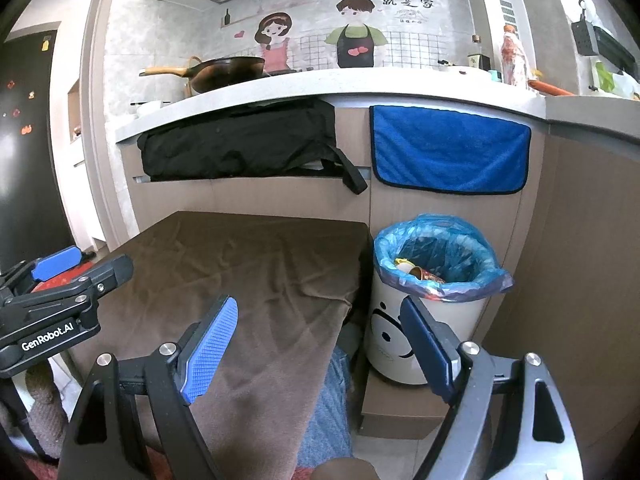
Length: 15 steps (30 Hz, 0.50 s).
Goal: Collect trash
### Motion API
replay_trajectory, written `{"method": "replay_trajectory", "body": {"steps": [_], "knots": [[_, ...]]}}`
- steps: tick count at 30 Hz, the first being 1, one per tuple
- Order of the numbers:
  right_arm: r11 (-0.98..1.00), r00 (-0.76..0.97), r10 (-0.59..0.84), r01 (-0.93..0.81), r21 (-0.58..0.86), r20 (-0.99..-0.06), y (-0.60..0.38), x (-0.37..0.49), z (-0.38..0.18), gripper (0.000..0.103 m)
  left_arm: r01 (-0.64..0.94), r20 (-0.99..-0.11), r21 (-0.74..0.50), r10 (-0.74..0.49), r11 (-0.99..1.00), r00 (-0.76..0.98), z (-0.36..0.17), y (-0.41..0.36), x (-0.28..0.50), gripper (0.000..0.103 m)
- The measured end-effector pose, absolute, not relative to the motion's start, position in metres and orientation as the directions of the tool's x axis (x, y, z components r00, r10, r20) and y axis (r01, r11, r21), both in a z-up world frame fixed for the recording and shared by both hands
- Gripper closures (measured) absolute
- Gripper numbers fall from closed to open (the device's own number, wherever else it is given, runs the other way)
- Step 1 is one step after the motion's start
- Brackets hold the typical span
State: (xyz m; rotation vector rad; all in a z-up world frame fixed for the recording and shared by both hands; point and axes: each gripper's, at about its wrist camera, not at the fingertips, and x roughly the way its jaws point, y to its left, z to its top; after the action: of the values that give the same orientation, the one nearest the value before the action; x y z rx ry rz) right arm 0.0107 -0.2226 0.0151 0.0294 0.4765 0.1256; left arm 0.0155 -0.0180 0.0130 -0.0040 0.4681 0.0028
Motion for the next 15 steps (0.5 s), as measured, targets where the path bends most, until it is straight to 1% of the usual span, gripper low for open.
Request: {"method": "replay_trajectory", "body": {"steps": [15], "knots": [[0.992, 0.883, 0.124, -0.111, 0.055, -0.453, -0.2217, 0.0094, 0.0159, 0.022, -0.008, -0.452, -0.004, 0.005, 1.0, 0.892, 0.0134, -0.0217, 0.014, 0.019]]}}
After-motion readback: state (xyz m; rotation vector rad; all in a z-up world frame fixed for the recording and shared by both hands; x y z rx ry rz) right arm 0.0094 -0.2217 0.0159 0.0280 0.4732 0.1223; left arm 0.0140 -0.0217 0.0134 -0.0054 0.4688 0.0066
